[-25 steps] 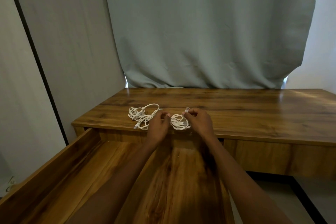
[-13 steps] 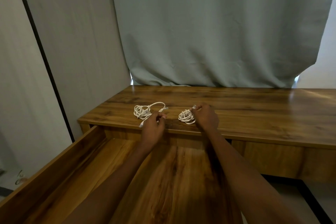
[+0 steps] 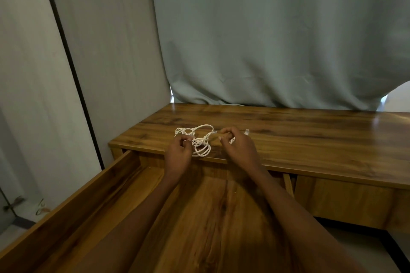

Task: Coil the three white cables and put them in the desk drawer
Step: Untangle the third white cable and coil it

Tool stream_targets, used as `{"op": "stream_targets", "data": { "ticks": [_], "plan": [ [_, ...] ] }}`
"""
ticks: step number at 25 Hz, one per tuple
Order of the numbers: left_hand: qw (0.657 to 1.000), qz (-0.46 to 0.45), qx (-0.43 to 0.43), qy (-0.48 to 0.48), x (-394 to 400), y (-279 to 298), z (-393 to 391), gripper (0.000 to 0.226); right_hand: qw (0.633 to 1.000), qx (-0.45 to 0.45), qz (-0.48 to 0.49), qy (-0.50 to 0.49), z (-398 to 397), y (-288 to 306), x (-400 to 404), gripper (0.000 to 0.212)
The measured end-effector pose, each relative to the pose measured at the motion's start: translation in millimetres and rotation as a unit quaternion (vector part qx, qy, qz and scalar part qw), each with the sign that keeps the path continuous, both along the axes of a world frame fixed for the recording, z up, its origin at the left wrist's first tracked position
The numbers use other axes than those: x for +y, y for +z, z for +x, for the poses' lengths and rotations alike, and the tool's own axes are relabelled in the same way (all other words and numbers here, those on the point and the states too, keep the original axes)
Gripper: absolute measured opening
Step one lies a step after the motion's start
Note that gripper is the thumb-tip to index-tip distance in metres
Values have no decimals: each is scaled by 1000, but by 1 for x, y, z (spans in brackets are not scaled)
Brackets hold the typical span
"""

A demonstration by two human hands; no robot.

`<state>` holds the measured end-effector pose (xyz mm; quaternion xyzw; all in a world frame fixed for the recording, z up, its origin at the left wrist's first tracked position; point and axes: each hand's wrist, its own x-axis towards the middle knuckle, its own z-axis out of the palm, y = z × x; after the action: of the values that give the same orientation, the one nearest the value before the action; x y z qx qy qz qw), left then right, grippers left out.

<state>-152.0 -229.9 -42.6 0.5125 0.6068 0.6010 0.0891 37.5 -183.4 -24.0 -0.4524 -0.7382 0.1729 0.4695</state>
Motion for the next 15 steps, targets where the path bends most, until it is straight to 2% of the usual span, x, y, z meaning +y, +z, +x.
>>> {"op": "stream_targets", "data": {
  "ticks": [4,6,7,8,10,15],
  "plan": [
    [999,0,-16,39,-10,-5,-21,16,997,-26,-50,53,-35,5,20,89],
    [999,-4,-21,47,-12,-7,-29,16,992,-101,-65,49,-48,3,34,119],
    [999,-7,-24,46,-10,-8,-33,17,986,-151,-59,47,-53,0,40,127],
    [999,-15,-25,43,-9,-8,-36,19,978,-195,-49,47,-56,-3,43,130],
    [999,-36,-18,34,-3,-10,-41,24,968,-243,-9,56,-58,-14,43,122],
    [996,-91,-8,3,12,-24,-49,33,939,-312,136,56,-50,-26,35,80]
  ]
}}
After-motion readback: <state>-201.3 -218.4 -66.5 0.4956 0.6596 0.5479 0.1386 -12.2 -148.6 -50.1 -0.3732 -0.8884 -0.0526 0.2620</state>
